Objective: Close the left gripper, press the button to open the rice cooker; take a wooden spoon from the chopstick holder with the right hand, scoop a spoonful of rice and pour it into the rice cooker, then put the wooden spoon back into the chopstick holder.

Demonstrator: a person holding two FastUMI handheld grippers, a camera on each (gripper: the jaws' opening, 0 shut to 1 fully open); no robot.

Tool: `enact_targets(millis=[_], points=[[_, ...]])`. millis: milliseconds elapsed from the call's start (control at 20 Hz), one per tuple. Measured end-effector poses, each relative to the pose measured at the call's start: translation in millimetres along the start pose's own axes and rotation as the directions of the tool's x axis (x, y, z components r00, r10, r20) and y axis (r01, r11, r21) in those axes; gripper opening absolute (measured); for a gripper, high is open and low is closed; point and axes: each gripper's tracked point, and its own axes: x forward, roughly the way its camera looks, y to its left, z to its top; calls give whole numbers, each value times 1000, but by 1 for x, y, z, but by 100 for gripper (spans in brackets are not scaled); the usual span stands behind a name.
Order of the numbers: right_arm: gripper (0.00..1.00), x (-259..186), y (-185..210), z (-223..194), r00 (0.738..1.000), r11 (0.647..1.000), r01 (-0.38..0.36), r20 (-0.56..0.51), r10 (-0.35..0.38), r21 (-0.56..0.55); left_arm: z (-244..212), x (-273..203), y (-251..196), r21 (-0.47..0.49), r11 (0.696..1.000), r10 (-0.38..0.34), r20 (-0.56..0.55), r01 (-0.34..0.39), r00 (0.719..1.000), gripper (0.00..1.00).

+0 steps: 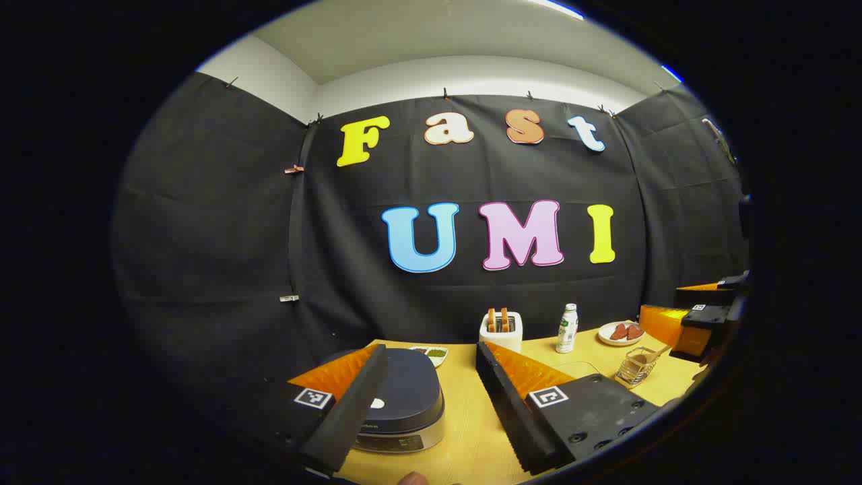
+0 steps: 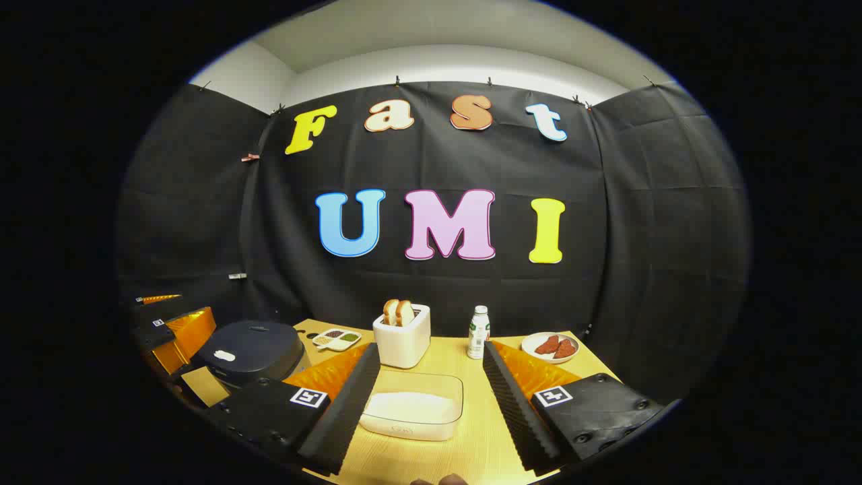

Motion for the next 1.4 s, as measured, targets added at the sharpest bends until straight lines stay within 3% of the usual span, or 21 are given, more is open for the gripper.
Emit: enact_targets(millis=[450, 1250, 1400], points=[[95, 15, 2, 7, 999, 999, -48, 22, 48, 10, -1, 6, 11, -26, 998, 53, -11, -54, 999, 91], [95, 31, 18, 7, 997, 998, -65, 27, 65, -1, -25, 33, 46, -38, 993, 109, -47, -111, 993, 91], [95, 37, 23, 3, 998, 998, -67, 20, 67, -11, -36, 39, 56, -44, 991, 120, -78, -124, 990, 84]])
